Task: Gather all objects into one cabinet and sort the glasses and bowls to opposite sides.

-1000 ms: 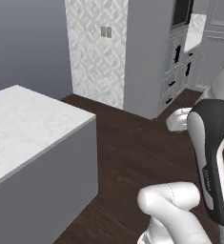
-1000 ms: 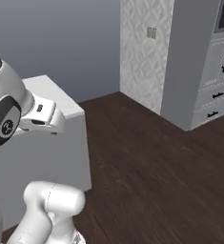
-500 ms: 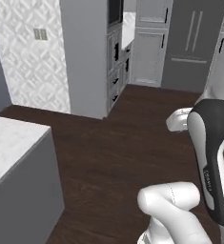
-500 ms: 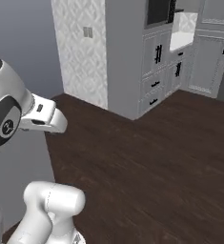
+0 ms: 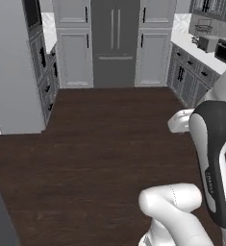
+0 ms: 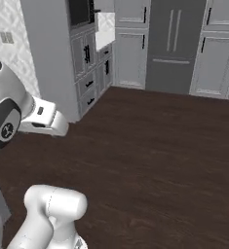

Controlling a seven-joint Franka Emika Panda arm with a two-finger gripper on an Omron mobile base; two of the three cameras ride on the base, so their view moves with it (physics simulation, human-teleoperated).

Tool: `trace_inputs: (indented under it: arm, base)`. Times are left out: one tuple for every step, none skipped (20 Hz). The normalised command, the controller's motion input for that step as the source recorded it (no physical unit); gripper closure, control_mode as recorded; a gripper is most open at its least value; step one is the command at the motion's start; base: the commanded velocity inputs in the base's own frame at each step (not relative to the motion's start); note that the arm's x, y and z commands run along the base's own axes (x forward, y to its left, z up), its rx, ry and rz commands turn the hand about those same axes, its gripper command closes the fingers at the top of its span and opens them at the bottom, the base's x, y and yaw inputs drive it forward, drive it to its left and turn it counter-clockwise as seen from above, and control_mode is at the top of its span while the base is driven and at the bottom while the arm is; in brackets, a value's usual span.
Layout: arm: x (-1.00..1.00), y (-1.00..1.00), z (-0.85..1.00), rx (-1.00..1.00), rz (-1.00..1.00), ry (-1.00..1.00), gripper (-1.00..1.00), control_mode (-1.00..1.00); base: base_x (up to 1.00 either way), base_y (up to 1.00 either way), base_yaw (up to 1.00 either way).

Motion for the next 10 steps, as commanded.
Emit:
trace_inputs:
  arm:
    - [0.00, 0.00, 0.00, 0.00, 0.00, 0.00, -1.00, 1.00]
    - [0.00, 0.00, 0.00, 0.00, 0.00, 0.00, -1.00, 1.00]
    - [0.00, 0.00, 0.00, 0.00, 0.00, 0.00, -1.00, 1.00]
    - [0.00, 0.00, 0.00, 0.00, 0.00, 0.00, -1.00, 1.00]
    - [0.00, 0.00, 0.00, 0.00, 0.00, 0.00, -1.00, 1.00]
    - [0.00, 0.00, 0.00, 0.00, 0.00, 0.00, -1.00, 1.00]
    - [0.00, 0.00, 0.00, 0.00, 0.00, 0.00, -1.00, 1.00]
    - [0.00, 0.00, 0.00, 0.00, 0.00, 0.00, -1.00, 1.00]
    - [0.00, 0.00, 0.00, 0.00, 0.00, 0.00, -1.00, 1.00]
    - [0.00, 0.00, 0.00, 0.00, 0.00, 0.00, -1.00, 1.00]
  base:
    - [0.69, 0.00, -0.34]
    - [0.71, 0.00, -0.33]
    - [0.76, 0.00, -0.34]
    - [0.76, 0.00, -0.35]
    - [0.74, 0.00, -0.32]
    - [0.83, 0.00, -0.31]
    - [0.84, 0.00, -0.31]
    - [0.94, 0.00, -0.32]
    - [0.99, 0.00, -0.33]
    - [0.95, 0.00, -0.31]
